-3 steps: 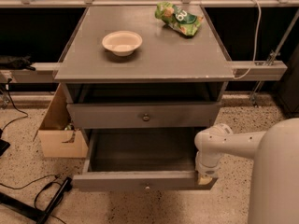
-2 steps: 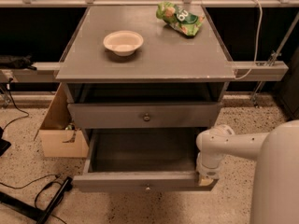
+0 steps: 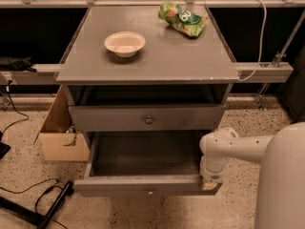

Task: Open middle drawer

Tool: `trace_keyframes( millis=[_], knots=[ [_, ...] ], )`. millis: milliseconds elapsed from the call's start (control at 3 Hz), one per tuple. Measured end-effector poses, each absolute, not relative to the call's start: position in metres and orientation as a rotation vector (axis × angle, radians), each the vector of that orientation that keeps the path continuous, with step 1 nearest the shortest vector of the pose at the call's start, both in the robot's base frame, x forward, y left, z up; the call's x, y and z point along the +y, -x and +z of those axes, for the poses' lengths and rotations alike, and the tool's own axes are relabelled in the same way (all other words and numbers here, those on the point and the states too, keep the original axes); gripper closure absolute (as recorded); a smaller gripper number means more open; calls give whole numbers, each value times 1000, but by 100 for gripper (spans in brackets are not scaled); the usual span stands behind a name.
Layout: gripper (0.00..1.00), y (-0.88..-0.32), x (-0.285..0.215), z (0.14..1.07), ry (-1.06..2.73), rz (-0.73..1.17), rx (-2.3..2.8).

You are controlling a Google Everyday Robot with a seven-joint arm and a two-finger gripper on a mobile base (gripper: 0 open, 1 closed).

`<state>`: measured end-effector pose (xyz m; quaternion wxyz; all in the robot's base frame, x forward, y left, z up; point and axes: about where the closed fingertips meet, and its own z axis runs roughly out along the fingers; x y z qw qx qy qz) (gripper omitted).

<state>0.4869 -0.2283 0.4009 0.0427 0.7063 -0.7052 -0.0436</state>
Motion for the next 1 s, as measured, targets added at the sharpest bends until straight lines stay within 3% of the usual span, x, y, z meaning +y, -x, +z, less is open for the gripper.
trace_keyframes(
  millis=[667, 1000],
  knots=[
    [12, -487, -228, 401, -2161, -133, -2157],
    [0, -487, -228, 401, -2161, -133, -2157]
  ],
)
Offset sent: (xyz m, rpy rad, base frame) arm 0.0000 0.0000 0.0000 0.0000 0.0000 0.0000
